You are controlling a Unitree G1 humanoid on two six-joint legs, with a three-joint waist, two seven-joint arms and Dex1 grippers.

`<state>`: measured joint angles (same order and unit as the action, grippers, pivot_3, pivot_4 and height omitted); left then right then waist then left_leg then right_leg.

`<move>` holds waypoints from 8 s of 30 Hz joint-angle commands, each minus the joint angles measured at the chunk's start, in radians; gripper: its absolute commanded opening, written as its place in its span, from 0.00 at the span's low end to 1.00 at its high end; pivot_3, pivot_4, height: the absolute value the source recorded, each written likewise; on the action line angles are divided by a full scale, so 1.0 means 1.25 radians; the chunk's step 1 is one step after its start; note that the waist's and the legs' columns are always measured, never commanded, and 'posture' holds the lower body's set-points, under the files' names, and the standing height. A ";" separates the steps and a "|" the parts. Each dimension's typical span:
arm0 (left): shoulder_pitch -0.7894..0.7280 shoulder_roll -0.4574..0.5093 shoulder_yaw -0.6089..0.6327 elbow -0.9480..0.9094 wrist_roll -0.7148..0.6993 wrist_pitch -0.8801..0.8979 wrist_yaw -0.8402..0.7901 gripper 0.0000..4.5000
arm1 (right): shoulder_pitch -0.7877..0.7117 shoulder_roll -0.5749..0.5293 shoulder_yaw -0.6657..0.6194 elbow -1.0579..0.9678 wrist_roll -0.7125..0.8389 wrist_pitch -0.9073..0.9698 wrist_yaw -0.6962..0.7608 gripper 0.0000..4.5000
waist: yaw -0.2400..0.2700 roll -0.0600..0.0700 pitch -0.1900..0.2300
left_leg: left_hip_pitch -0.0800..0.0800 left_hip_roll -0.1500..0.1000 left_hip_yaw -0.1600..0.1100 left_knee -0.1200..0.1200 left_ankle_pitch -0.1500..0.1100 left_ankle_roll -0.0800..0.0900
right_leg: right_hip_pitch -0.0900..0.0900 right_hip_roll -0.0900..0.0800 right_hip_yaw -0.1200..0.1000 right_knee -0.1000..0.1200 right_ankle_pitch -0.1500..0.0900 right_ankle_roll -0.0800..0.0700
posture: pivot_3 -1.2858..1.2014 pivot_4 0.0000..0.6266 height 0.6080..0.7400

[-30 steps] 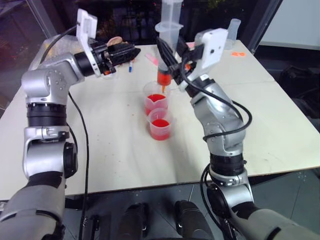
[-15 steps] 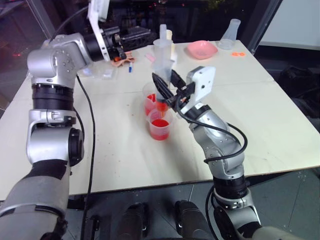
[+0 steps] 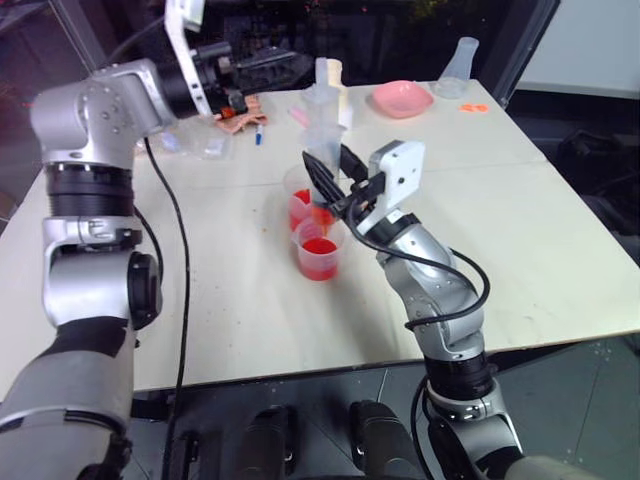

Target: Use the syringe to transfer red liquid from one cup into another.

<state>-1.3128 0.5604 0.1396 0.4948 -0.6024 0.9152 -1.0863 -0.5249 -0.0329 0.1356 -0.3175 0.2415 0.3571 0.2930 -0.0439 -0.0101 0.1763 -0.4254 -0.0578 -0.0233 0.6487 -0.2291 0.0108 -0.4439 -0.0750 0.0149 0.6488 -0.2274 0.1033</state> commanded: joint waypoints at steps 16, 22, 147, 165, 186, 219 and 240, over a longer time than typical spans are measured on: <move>0.019 0.029 -0.023 -0.093 -0.021 0.052 -0.031 0.49 | -0.016 -0.007 0.004 -0.010 -0.004 -0.025 0.027 0.30 | 0.002 0.000 0.000 | 0.000 0.000 0.000 0.000 0.000 0.000 | 0.000 0.000 0.000 0.000 0.000 0.000 | 0.52 0.24 1.00; 0.020 0.023 -0.044 -0.090 -0.014 0.039 -0.045 0.49 | -0.018 -0.011 0.005 -0.009 -0.007 -0.026 0.029 0.30 | 0.002 0.000 0.000 | 0.000 0.000 0.000 0.000 0.000 0.000 | 0.000 0.000 0.000 0.000 0.000 0.000 | 0.52 0.24 1.00; 0.068 0.025 -0.036 -0.063 0.065 -0.028 -0.104 0.42 | -0.079 -0.026 -0.033 -0.070 0.081 0.082 0.044 0.30 | 0.001 0.000 0.000 | 0.000 0.000 0.000 0.001 0.000 0.000 | 0.000 0.000 0.000 0.000 0.000 0.000 | 0.52 0.24 1.00; 0.239 0.094 0.050 -0.306 -0.084 0.112 -0.003 0.42 | -0.197 -0.075 -0.109 -0.091 0.184 0.321 -0.016 0.30 | 0.003 0.000 0.000 | 0.000 0.000 0.000 0.001 0.000 0.000 | 0.000 -0.002 0.001 0.000 0.000 0.000 | 0.52 0.24 1.00; 0.328 0.017 0.072 -0.378 -0.163 0.077 0.115 0.42 | -0.832 -0.225 -0.033 0.889 -0.018 0.834 -0.140 0.30 | -0.001 0.000 0.000 | 0.000 0.000 0.001 -0.002 0.000 0.000 | -0.001 -0.005 0.001 -0.002 0.000 -0.002 | 0.52 0.24 1.00; 0.424 0.197 -0.010 -0.485 -0.172 0.057 -0.002 0.43 | -0.816 -0.113 -0.090 1.240 -0.174 0.588 -0.155 0.84 | -0.003 0.001 0.000 | 0.000 0.000 0.001 -0.003 0.000 -0.001 | -0.001 -0.004 0.001 -0.003 0.000 -0.002 | 0.52 0.24 1.00; 0.449 0.250 -0.008 -0.476 -0.158 0.039 -0.014 0.43 | -0.644 -0.438 0.084 0.383 -0.050 0.922 0.174 0.99 | 0.004 0.001 0.000 | -0.001 0.000 -0.001 -0.002 -0.001 0.000 | 0.001 -0.004 -0.001 -0.005 -0.001 -0.001 | 0.52 0.24 1.00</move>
<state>-0.7492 0.8517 0.1053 -0.0807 -0.8042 0.9878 -1.0909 -1.3578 -0.5228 0.2178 0.3384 0.1257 1.4740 0.4506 -0.0390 -0.0094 0.1766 -0.4264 -0.0579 -0.0242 0.6461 -0.2300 0.0114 -0.4422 -0.0798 0.0133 0.6418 -0.2282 0.1017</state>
